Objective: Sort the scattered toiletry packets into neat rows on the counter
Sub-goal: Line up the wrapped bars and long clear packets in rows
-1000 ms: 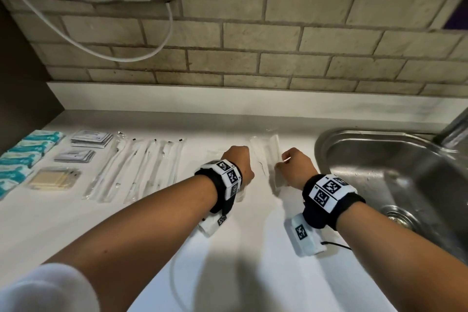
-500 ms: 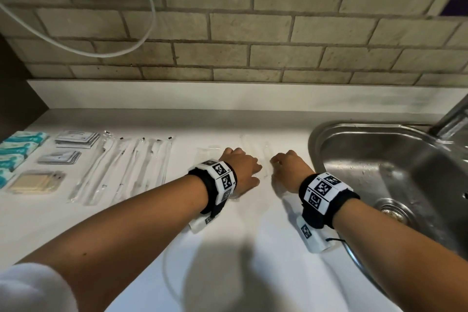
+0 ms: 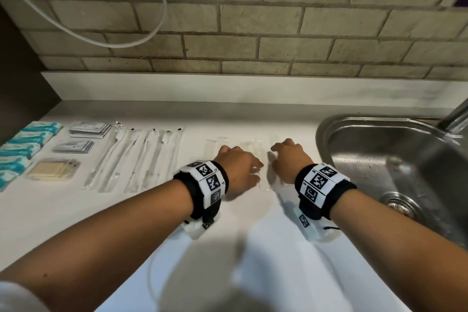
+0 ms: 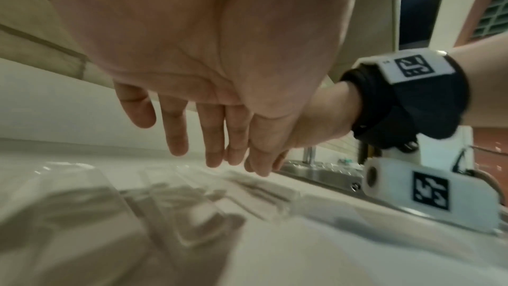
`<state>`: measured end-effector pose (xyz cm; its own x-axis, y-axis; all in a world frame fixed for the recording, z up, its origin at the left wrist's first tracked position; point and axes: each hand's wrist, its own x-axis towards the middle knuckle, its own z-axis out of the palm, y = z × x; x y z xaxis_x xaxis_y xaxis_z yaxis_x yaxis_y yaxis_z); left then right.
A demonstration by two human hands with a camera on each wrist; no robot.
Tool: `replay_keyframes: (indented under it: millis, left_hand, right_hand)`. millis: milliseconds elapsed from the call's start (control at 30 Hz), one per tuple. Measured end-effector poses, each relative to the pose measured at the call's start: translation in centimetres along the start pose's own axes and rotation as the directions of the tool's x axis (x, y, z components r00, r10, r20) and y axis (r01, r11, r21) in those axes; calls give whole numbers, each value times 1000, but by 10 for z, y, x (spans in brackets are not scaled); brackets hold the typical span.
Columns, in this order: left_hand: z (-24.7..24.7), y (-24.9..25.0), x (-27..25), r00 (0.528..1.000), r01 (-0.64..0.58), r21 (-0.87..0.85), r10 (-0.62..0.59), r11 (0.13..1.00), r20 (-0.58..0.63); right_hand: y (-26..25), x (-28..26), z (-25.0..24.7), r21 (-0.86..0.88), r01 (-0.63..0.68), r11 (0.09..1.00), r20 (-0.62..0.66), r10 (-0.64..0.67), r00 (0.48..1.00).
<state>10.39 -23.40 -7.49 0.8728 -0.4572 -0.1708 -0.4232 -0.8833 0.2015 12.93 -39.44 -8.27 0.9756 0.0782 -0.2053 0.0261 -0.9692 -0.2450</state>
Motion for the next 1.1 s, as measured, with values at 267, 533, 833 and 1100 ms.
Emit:
replay_keyframes:
  millis: [267, 533, 833, 1100]
  left_hand:
    - [-33, -72, -39, 971, 239, 136, -237, 961, -33]
    - [0, -86, -62, 977, 120, 302, -167, 946, 135]
    - [-2, -104, -64, 964, 181, 305, -230, 935, 132]
    - [-4, -107, -66, 959, 202, 296, -250, 933, 134]
  right_hand:
    - [-77, -8, 20, -87, 444, 892, 18, -445, 896]
    - [-99, -6, 51, -288, 371, 883, 161, -338, 927]
    - [-112, -3, 58, -185, 341, 922, 176, -310, 934]
    - [-118, -1, 65, -107, 318, 942, 180, -296, 938]
